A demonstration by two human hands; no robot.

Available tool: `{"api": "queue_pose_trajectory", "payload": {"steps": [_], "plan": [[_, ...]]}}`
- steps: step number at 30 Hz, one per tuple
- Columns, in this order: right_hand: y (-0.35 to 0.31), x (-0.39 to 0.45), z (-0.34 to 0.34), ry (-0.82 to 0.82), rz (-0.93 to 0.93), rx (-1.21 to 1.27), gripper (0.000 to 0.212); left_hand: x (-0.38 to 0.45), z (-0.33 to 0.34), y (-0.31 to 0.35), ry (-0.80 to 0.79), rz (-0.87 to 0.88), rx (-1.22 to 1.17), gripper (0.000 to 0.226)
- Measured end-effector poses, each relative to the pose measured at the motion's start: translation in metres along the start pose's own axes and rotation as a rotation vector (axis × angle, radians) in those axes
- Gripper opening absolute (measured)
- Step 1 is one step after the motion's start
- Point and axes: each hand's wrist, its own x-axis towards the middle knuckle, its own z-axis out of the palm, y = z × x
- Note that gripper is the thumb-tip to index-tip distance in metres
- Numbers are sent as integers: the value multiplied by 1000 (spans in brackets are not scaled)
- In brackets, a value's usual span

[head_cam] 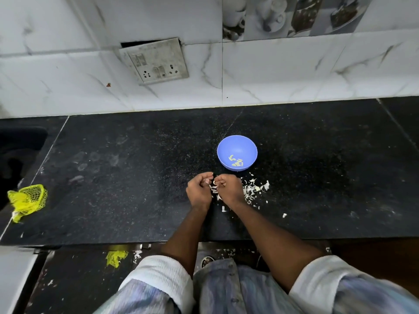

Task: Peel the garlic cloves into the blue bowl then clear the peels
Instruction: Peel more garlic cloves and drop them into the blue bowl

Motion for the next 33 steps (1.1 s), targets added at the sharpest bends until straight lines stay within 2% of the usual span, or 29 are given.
{"api": "queue_pose_trajectory", "payload": {"steps": [4, 9, 12, 17, 21, 27, 29, 33], "plan": [[2, -3, -11, 2, 57, 113, 19, -9, 13, 5, -35, 26, -14, 46], [-5, -12, -49, -184, 261, 675, 17, -22, 30, 26, -71, -12, -122, 35], [3, -9, -67, -211, 345, 811, 19, -24, 39, 33, -80, 9, -120, 31], [25, -6, -80, -195, 361, 778, 16, -33, 47, 34, -89, 44, -126, 28], [33, -3, -84, -159, 358, 737, 14, -36, 54, 36, -139, -24, -175, 21], [36, -5, -85, -111, 342, 642, 12, -41, 60, 39, -75, -203, -38, 12], [36, -4, -84, -100, 331, 624, 13, -41, 61, 42, -58, -251, -10, 18], [35, -2, -83, -91, 315, 642, 11, -39, 63, 49, -59, -225, 72, 20]]}}
